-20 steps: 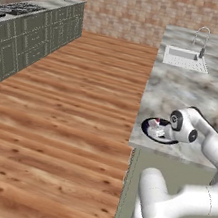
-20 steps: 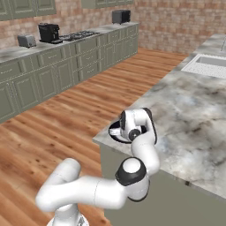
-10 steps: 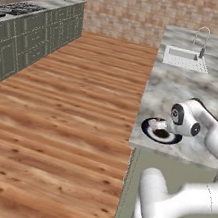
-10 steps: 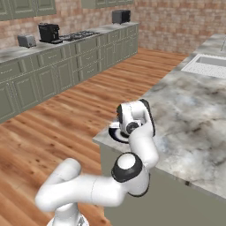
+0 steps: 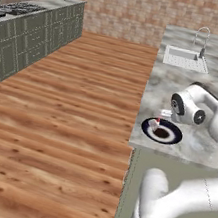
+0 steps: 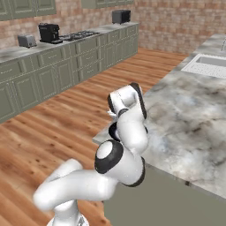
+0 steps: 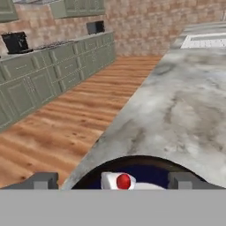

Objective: Take the baked cake out of the oven and place it on the plate for cooling. Then close the oven door.

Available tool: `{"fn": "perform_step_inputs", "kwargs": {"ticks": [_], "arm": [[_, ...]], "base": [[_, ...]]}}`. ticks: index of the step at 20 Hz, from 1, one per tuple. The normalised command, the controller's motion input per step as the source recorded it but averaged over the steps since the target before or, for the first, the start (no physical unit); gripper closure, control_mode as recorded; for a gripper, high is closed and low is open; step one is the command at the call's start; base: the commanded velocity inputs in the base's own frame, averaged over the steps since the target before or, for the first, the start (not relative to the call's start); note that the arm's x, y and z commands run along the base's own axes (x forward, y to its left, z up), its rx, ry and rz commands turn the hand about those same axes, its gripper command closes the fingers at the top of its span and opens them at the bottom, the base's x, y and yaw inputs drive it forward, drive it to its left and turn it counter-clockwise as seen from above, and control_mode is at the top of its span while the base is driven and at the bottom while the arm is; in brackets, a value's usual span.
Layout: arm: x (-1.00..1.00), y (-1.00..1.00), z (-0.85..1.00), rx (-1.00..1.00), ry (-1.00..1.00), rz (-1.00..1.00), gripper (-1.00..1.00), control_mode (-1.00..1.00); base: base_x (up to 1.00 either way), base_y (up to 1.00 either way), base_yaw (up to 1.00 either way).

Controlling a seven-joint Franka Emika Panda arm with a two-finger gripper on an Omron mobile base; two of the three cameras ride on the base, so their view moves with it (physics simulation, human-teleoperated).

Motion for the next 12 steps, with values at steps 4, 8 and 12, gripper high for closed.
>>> {"fn": "perform_step_inputs", "kwargs": {"ticks": [4, 8, 12], "arm": [[-0.72, -0.09, 0.27, 0.0, 0.12, -0.43, -1.0, -1.0], [-0.77, 0.0, 0.01, 0.0, 0.15, -0.43, -1.0, -1.0], [-0.83, -0.01, 0.02, 0.0, 0.19, -0.32, -1.0, -1.0]], "base": [[0.0, 0.0, 0.0], [0.0, 0.0, 0.0], [0.0, 0.0, 0.0]]}}
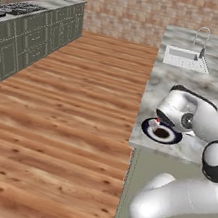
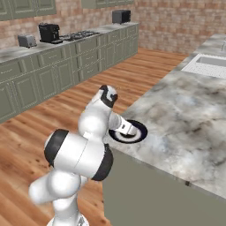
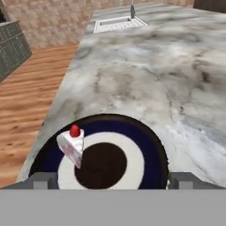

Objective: Take the baked cake out of the oven and place it on the plate for cooling. Then close the oven door.

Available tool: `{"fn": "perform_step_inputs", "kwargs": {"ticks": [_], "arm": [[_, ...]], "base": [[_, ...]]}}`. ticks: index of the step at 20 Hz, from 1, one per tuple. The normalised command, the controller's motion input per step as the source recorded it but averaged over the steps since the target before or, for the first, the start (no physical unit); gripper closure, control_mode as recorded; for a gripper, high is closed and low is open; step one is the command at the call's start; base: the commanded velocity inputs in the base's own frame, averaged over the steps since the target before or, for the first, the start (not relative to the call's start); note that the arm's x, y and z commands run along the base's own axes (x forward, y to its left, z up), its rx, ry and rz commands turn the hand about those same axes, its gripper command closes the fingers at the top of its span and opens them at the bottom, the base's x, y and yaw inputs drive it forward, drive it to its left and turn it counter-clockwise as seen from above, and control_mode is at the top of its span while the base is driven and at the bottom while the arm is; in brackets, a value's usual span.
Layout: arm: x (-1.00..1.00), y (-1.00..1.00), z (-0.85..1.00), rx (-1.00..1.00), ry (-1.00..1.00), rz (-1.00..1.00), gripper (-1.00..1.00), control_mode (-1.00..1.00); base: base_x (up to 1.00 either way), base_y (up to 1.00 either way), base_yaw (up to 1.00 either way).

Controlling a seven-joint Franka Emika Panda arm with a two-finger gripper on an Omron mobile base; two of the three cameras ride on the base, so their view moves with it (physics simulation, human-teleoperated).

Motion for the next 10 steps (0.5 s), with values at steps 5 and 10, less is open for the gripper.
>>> {"fn": "perform_step_inputs", "kwargs": {"ticks": [5, 10], "arm": [[-0.95, 0.0, 0.01, 0.0, 0.11, -0.15, -1.0, -1.0], [-0.54, -0.03, 0.03, 0.0, 0.08, 0.0, -1.0, -1.0]], "base": [[0.0, 0.0, 0.0], [0.0, 0.0, 0.0]]}}
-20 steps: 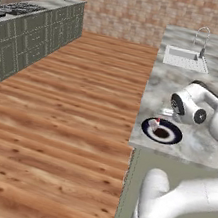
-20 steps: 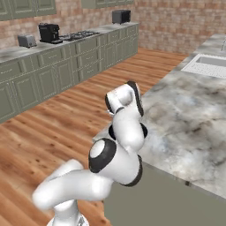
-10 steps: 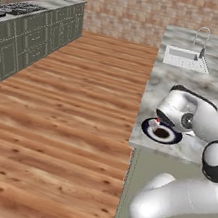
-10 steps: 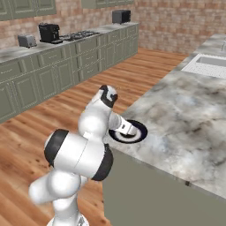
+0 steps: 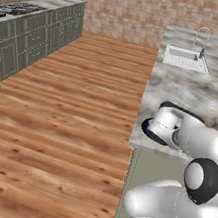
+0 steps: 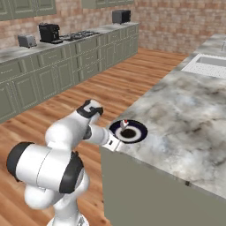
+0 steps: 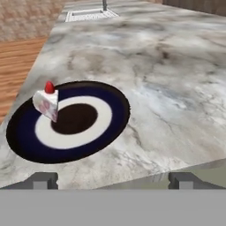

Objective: Take the baked cake out of the oven and place it on the plate for cooling. Then close the oven door.

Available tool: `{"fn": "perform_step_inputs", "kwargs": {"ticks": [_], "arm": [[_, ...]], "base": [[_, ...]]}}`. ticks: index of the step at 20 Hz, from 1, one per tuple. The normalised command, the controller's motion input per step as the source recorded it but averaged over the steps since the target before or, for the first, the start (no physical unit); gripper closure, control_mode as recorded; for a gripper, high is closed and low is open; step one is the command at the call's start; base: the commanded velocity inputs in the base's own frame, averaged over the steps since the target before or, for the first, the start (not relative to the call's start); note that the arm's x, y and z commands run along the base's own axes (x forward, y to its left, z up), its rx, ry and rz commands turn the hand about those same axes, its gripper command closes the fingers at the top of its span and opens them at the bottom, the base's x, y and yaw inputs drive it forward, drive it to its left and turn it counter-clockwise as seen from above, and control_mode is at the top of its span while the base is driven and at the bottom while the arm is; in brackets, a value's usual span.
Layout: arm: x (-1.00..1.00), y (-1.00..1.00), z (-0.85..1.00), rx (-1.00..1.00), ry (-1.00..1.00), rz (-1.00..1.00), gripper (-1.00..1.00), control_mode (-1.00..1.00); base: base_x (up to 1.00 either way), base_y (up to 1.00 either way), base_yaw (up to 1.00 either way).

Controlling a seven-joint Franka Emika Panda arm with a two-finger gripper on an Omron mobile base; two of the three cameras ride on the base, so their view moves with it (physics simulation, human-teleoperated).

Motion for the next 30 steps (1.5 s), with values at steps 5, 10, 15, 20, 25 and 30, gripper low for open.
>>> {"fn": "perform_step_inputs", "kwargs": {"ticks": [5, 10, 15, 20, 25, 30], "arm": [[-0.44, -0.31, 0.04, 0.0, 0.02, 0.03, -1.0, -1.0], [-0.22, -0.34, 0.12, 0.0, 0.03, 0.06, -1.0, -1.0], [-0.11, -0.4, 0.03, 0.0, 0.02, 0.05, -1.0, -1.0], [-0.1, -0.36, 0.0, 0.0, 0.02, 0.01, -1.0, -1.0], [-0.1, -0.25, 0.0, 0.01, 0.03, -0.02, -1.0, 1.0], [0.0, 0.0, 0.0, 0.0, 0.0, 0.0, -1.0, 1.0]], "base": [[0.0, 0.0, 0.0], [0.0, 0.0, 0.0], [0.0, 0.0, 0.0], [0.0, 0.0, 0.0], [-0.34, -0.57, -0.13], [-0.35, -0.92, -0.58]]}}
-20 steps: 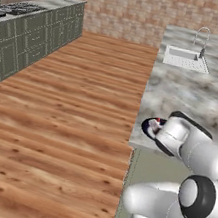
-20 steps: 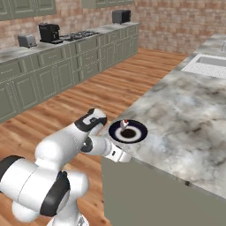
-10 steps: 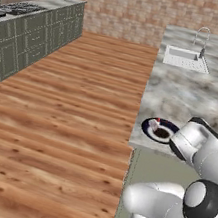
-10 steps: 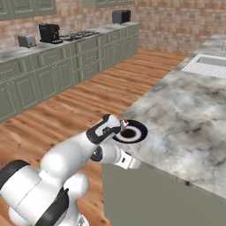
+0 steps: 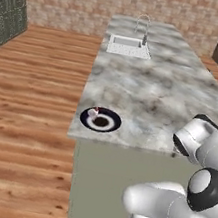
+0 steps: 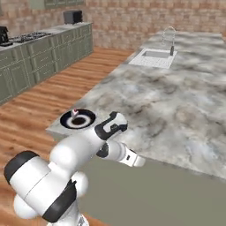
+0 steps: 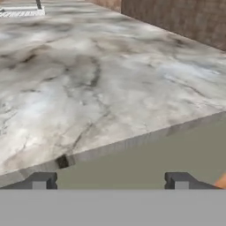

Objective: Take the baked cake out of the oven and place it on the plate for cooling. Then close the oven door.

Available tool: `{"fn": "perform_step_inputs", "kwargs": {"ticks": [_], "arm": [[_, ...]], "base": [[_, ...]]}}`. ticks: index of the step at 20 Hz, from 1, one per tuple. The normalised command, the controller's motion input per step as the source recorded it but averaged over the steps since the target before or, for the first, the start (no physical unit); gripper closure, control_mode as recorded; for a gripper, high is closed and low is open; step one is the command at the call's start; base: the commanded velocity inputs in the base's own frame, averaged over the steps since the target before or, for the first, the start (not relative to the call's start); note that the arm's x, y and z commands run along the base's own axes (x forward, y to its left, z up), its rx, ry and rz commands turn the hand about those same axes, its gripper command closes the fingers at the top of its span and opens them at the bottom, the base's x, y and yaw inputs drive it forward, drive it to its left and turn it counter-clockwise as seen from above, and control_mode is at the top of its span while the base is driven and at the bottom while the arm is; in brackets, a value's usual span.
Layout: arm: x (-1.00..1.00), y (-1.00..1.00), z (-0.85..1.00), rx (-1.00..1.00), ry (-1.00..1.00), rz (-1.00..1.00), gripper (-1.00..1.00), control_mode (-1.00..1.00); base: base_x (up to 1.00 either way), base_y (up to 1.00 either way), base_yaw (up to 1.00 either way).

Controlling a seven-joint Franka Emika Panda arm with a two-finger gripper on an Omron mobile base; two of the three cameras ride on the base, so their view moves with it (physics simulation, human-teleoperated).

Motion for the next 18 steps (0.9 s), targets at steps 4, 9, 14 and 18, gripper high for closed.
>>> {"fn": "perform_step_inputs", "kwargs": {"ticks": [4, 9, 14, 18], "arm": [[0.0, 0.0, 0.0, 0.0, 0.0, 0.0, -1.0, 1.0], [0.0, 0.0, 0.0, 0.0, 0.0, 0.0, -1.0, 1.0], [0.0, 0.0, 0.0, 0.0, 0.0, 0.0, -1.0, 1.0], [0.0, 0.0, 0.0, 0.0, 0.0, 0.0, -1.0, 1.0]], "base": [[-0.02, -0.53, -0.79], [-0.03, -0.06, -0.97], [-0.08, 0.0, -1.0], [-0.05, 0.0, -1.0]]}}
